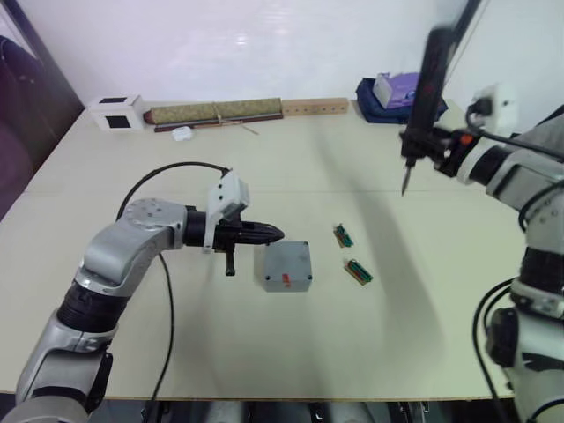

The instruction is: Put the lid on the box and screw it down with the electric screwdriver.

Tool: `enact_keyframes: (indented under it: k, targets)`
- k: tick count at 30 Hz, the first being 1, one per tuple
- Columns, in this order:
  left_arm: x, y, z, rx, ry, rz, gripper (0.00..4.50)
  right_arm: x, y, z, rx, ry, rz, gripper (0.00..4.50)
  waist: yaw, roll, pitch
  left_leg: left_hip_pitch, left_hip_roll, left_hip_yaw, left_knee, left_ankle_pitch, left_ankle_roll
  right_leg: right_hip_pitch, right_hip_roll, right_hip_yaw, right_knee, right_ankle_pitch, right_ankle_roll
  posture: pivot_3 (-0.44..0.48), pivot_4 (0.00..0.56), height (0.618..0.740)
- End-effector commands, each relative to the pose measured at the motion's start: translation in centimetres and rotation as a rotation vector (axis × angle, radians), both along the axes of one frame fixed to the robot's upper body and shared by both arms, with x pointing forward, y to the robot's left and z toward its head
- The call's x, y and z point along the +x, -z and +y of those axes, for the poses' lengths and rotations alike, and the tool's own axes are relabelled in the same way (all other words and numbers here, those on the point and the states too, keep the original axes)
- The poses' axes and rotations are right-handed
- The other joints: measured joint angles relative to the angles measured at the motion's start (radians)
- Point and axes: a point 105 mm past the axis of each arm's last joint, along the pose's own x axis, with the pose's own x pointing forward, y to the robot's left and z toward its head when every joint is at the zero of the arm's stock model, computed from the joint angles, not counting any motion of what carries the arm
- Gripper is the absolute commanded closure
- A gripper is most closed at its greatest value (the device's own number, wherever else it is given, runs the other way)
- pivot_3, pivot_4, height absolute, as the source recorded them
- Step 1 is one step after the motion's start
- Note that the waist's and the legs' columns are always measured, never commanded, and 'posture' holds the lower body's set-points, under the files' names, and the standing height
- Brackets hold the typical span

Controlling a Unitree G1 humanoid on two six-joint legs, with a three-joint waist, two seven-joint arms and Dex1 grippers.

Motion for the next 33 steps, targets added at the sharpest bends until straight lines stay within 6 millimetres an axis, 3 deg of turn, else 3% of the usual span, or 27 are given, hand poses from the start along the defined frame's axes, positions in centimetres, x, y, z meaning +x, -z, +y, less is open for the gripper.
enact_keyframes:
  k: [1, 4, 7, 11, 18, 33]
  targets:
    - [0.3, -0.7, -0.2, 0.021, 0.021, -0.046, 4.50, -3.0, -3.6, 2.8, 0.131, -0.080, -0.231, 2.73, -0.005, 0.000, 0.000, 0.000, -0.001, 0.000, 0.001, 0.000, 0.000, 0.000, -0.001, 0.000, 0.000, 0.000, 0.001, 0.000, 0.150, 0.740]
    - [0.4, 0.4, -0.4, 0.091, 0.049, -0.052, 4.50, -4.2, -3.0, 6.3, 0.130, -0.171, -0.283, 2.73, -0.008, 0.001, 0.000, 0.000, -0.002, 0.001, 0.001, 0.000, 0.000, 0.001, -0.001, 0.001, 0.000, 0.001, 0.003, 0.000, 0.150, 0.740]
    - [0.5, 0.6, -0.3, 0.103, 0.057, -0.050, 4.50, -4.8, -2.3, 7.9, 0.108, -0.218, -0.288, 2.73, -0.009, 0.001, 0.000, 0.001, -0.002, 0.000, 0.001, 0.000, 0.000, 0.001, 0.002, 0.001, 0.000, 0.001, 0.002, 0.000, 0.150, 0.740]
    - [0.9, 2.4, -0.9, 0.146, 0.072, -0.049, 4.50, -6.1, 0.6, 11.7, 0.042, -0.315, -0.251, 2.73, -0.009, 0.001, 0.000, 0.001, -0.002, 0.000, 0.001, 0.000, 0.000, 0.001, 0.002, 0.000, 0.000, 0.001, 0.002, 0.000, 0.150, 0.740]
    - [0.7, 5.4, -1.7, 0.241, 0.111, -0.080, 4.50, -6.2, 2.7, 13.0, 0.001, -0.323, -0.215, 2.73, -0.007, 0.001, 0.000, 0.002, -0.003, 0.000, 0.002, 0.000, 0.000, 0.002, 0.001, 0.001, 0.000, 0.001, 0.002, 0.000, 0.150, 0.740]
    - [1.0, 5.0, -2.1, 0.188, 0.095, -0.056, 4.50, -6.1, 6.1, 13.7, -0.045, -0.328, -0.129, 2.73, -0.008, 0.000, 0.000, 0.005, -0.003, 0.000, 0.002, 0.000, 0.000, 0.005, 0.002, 0.000, 0.001, 0.001, 0.002, 0.000, 0.150, 0.740]
